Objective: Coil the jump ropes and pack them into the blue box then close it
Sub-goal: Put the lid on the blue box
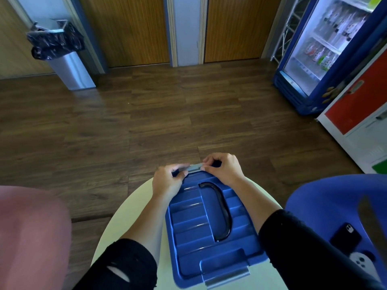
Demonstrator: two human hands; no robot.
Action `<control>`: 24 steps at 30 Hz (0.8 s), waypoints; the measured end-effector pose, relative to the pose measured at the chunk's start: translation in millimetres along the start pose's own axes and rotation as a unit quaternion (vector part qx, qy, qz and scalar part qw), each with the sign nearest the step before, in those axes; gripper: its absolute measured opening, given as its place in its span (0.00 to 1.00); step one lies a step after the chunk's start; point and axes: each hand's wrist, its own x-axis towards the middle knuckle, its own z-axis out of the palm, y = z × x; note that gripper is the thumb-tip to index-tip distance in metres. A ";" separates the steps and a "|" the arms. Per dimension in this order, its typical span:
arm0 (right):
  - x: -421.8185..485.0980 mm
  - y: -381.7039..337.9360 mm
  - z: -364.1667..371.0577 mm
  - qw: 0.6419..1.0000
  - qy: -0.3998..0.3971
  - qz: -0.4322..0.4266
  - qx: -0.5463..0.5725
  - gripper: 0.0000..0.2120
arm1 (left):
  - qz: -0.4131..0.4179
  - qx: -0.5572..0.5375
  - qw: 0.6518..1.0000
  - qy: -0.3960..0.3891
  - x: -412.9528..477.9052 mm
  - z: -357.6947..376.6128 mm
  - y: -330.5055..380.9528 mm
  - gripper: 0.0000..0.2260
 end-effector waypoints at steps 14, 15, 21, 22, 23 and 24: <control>-128.7 24.3 -18.1 0.975 -0.074 -0.099 -0.185 0.37 | 0.186 0.320 0.928 -0.042 -96.0 3.1 -16.2 0.29; -147.5 26.2 -21.9 0.972 -0.085 -0.103 -0.192 0.42 | 0.192 0.327 0.924 -0.047 -113.3 5.0 -17.1 0.29; -198.8 35.1 -35.4 0.922 -0.148 -0.172 -0.315 0.55 | 0.167 0.370 0.912 -0.068 -183.5 15.4 -11.5 0.35; -200.5 37.4 -34.6 0.910 -0.155 -0.177 -0.342 0.58 | 0.168 0.376 0.909 -0.073 -192.1 16.4 -11.1 0.35; -200.6 40.4 -32.6 0.900 -0.159 -0.181 -0.363 0.60 | 0.176 0.386 0.902 -0.080 -200.2 17.5 -11.7 0.36; -200.2 43.4 -30.4 0.892 -0.161 -0.187 -0.380 0.62 | 0.192 0.402 0.891 -0.085 -207.4 19.0 -14.1 0.36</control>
